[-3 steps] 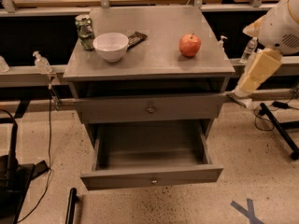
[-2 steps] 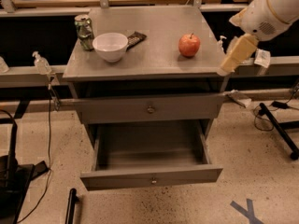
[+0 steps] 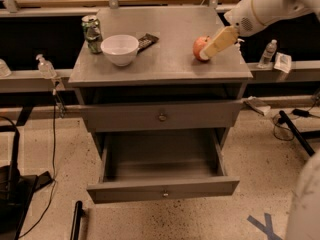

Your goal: Place apple into middle drawer

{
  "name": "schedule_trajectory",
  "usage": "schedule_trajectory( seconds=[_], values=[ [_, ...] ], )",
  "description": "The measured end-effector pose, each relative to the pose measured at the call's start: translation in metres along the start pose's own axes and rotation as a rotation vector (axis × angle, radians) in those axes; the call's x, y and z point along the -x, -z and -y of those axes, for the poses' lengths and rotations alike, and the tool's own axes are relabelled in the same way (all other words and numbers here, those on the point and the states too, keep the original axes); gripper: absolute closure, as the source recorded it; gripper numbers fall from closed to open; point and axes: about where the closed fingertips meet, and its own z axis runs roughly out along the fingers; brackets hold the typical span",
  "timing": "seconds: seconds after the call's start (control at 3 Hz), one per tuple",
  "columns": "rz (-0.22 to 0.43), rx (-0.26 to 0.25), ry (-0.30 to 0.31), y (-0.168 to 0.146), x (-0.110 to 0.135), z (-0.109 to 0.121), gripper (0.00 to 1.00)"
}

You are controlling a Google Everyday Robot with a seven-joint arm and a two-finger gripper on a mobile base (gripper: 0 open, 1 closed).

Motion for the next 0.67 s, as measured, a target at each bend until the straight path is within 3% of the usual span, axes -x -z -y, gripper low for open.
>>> schedule_trajectory(
  seconds=[0.33,0.67],
  values=[
    [0.033,-0.027,-0.044,-0.0136,0.0052,0.012,0.0],
    [0.032,-0.023,-0.041,-0.0184,0.0051,0.012,0.0]
  ],
)
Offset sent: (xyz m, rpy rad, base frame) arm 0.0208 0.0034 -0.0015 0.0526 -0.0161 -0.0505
